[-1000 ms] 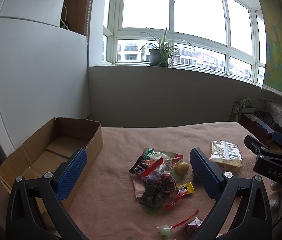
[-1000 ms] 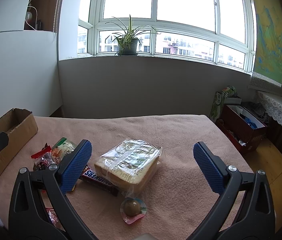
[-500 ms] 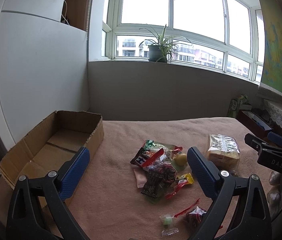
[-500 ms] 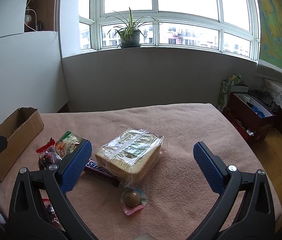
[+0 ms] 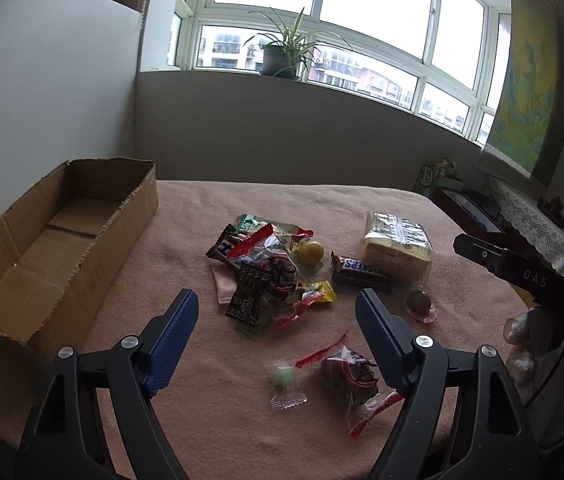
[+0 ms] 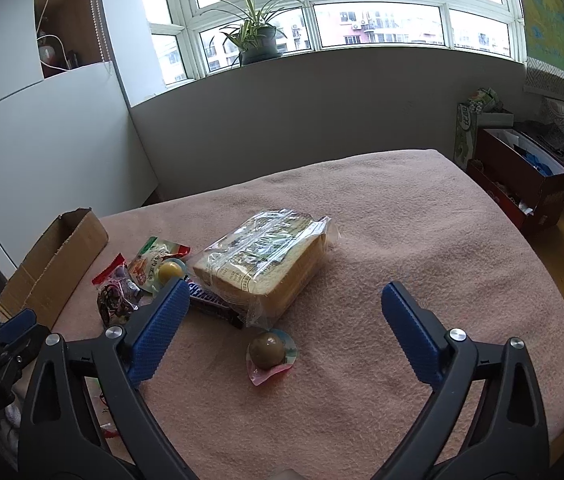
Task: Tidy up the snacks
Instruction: 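Grasp the egg candy with right tool while left tool grasps green packet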
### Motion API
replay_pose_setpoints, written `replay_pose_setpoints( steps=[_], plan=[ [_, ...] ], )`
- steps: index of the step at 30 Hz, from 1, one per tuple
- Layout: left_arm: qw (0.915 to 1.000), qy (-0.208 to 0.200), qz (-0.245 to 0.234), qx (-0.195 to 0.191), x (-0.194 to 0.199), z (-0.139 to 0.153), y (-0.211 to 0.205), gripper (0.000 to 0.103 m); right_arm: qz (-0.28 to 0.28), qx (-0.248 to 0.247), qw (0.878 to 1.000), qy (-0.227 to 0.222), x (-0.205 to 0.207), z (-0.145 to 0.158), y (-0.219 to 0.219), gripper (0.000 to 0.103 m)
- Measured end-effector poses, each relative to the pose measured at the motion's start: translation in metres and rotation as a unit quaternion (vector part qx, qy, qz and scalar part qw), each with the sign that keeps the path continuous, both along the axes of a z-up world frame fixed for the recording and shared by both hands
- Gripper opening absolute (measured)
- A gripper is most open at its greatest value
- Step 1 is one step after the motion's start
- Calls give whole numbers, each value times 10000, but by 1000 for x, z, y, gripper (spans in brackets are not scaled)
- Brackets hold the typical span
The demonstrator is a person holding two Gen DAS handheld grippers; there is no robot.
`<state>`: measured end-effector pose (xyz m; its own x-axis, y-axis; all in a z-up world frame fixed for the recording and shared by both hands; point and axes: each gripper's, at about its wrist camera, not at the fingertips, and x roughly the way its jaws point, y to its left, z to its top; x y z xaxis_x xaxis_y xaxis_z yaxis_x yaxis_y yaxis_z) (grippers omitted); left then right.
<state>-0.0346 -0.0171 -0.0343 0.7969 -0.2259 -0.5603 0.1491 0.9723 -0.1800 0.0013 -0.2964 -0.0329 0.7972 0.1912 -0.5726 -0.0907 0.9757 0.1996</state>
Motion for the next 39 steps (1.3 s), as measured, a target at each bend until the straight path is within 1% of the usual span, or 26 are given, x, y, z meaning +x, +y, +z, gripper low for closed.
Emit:
replay_pose_setpoints(
  steps=[1, 4, 5, 8, 9, 10, 11, 12, 14, 15, 17, 18, 19, 20, 23, 25, 28, 32, 34, 36, 39],
  plan=[
    [9999, 72, -69, -28, 0, -3, -3, 77, 45, -5, 10000, 58, 1, -2, 1, 94],
    [9992, 333, -241, -4, -1, -14, -14, 74, 185, -76, 9995, 247, 2, -13, 7, 90],
    [9987, 397, -315, -34, -5, -16, -17, 72, 252, -54, 9991, 325, 2, -16, 7, 89],
    [9986, 372, -365, 80, -16, -17, -20, 69, 366, -11, 9976, 584, 3, -26, 8, 86],
    [9987, 365, -344, 94, -18, -16, -19, 69, 388, 2, 9971, 651, 2, -26, 8, 79],
    [9988, 380, -313, 78, -19, -16, -17, 69, 438, 33, 9967, 678, 1, -25, 9, 76],
    [9988, 397, -277, 67, -19, -16, -14, 68, 477, 32, 9968, 644, -1, -21, 9, 76],
    [9988, 408, -246, 79, -18, -17, -11, 63, 471, -47, 9972, 576, -2, -18, 11, 77],
    [9987, 445, -210, 99, -14, -19, -7, 58, 434, -288, 9976, 450, -6, -14, 14, 77],
    [9987, 446, -200, 123, -12, -21, -6, 53, 425, -349, 9975, 449, -6, -15, 14, 76],
    [9983, 522, -183, 173, -9, -26, -2, 46, 418, -333, 9968, 589, -4, -23, 11, 76],
    [9979, 588, -230, 161, -7, -29, 0, 41, 428, -277, 9963, 699, -2, -27, 8, 74],
    [9973, 648, -284, 172, -6, -32, 1, 38, 467, -200, 9956, 787, 0, -29, 6, 70],
    [9970, 670, -316, 216, -6, -34, 2, 35, 522, -159, 9951, 822, 1, -28, 6, 70],
    [9957, 717, -415, 415, -6, -39, -1, 33, 575, -397, 9951, 706, -1, -26, 13, 70],
    [9942, 818, -512, 482, -4, -42, -3, 33, 651, -438, 9938, 794, 1, -30, 18, 70],
    [9910, 864, -661, 781, 0, -46, -11, 33, 717, -507, 9915, 959, 5, -38, 22, 70],
    [9880, 944, -756, 961, 8, -49, -14, 33, 818, -654, 9894, 1008, 6, -43, 30, 70],
    [9879, 1034, -769, 867, 13, -51, -11, 32, 830, -683, 9882, 1087, 8, -47, 31, 70],
    [9878, 1098, -819, 737, 15, -52, -11, 27, 843, -667, 9874, 1163, 11, -52, 31, 70],
    [9881, 1068, -816, 752, 16, -54, -12, 25, 834, -695, 9861, 1255, 16, -58, 31, 70]
  ],
)
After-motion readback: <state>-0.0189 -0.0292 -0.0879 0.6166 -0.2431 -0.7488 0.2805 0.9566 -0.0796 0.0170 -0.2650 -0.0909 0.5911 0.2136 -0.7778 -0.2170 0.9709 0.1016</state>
